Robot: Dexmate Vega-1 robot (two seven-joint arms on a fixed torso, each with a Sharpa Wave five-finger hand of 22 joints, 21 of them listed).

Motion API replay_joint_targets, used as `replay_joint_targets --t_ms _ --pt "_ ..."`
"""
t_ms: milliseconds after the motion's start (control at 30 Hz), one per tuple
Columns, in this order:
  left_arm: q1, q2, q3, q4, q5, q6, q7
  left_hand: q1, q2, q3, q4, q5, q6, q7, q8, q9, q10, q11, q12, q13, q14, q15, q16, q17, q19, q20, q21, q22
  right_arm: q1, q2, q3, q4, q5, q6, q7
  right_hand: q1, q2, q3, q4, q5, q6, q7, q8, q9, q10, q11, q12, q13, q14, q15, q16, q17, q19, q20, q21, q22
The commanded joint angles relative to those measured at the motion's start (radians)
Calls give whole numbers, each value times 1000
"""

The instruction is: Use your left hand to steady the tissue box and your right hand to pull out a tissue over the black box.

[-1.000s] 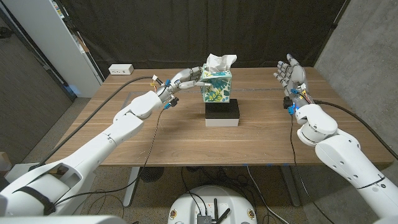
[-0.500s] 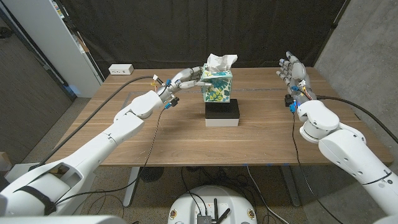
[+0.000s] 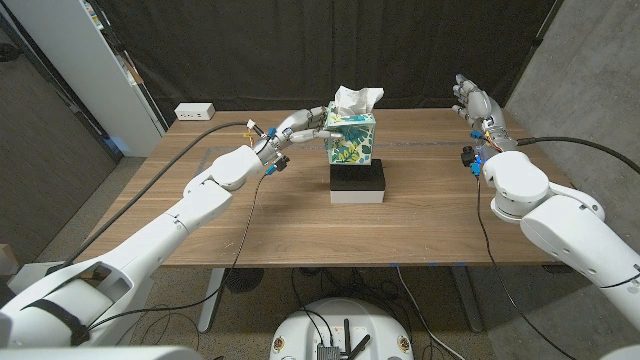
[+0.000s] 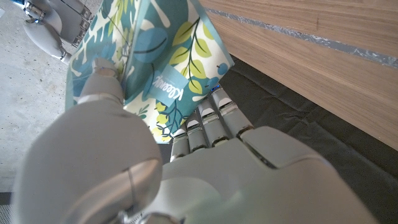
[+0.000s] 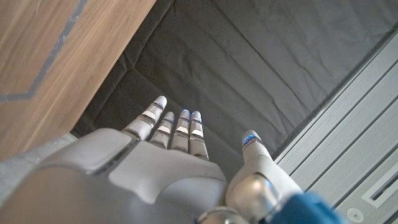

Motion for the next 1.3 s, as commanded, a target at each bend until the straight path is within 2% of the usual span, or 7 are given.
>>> replay_joint_targets --t_ms 33,233,367,533,667,933,1300 --pt "11 6 -3 -16 3 10 9 -2 6 7 -2 4 15 4 2 2 5 4 -4 2 9 -102 -2 3 3 -2 -4 3 69 -130 -82 -68 -188 -124 12 8 45 8 -2 5 4 -12 -4 2 1 -11 -4 3 2 -14 1 1 2 -8 -1 5" --pt "12 7 -4 -17 3 9 9 -4 7 8 -1 4 14 4 1 1 5 3 -4 2 9 -101 -2 3 3 -2 -5 3 95 -172 -145 -66 -325 -116 30 20 40 13 -11 6 17 -36 1 3 15 -26 1 2 10 -27 1 -4 0 -9 -1 5" --pt "12 6 -4 -16 1 8 8 -5 5 8 -2 4 16 3 2 1 6 2 -3 3 11 -104 -2 3 3 -4 -4 3 122 -195 -203 -77 -437 -152 39 23 29 12 -18 5 31 -38 6 3 26 -31 5 2 20 -32 4 -7 1 -6 -1 4" --pt "11 5 -2 -13 2 8 7 -5 5 9 -3 4 15 2 1 1 8 3 -3 3 11 -103 -2 3 3 -4 -5 3 141 -203 -255 -82 -550 -173 52 27 21 10 -27 6 60 -49 14 3 50 -32 12 3 37 -39 7 -11 13 -5 3 4" --pt "11 5 -2 -12 2 7 6 -5 5 10 -3 4 16 3 1 1 6 4 -4 3 11 -104 -2 3 3 -5 -5 3 137 -203 -265 -70 -611 -136 58 25 17 6 -29 6 81 -53 18 4 68 -32 16 3 56 -47 13 -12 36 -17 10 5" --pt "14 6 -5 -13 -2 6 7 -6 5 13 -3 4 15 3 1 0 6 -1 -4 3 12 -104 -2 3 2 -5 -5 3 144 -175 -289 -61 -718 -144 86 10 16 -2 -21 5 110 -56 24 4 98 -37 22 3 72 -50 20 -10 50 -14 12 5" --pt "11 4 -5 -5 -2 0 6 -8 4 15 -4 4 15 3 0 0 7 2 -4 3 11 -104 -3 2 2 -5 -5 3 127 -131 -269 -52 -761 -118 119 16 25 3 -24 8 110 -64 19 4 100 -37 19 3 81 -55 21 -12 58 -17 12 4"
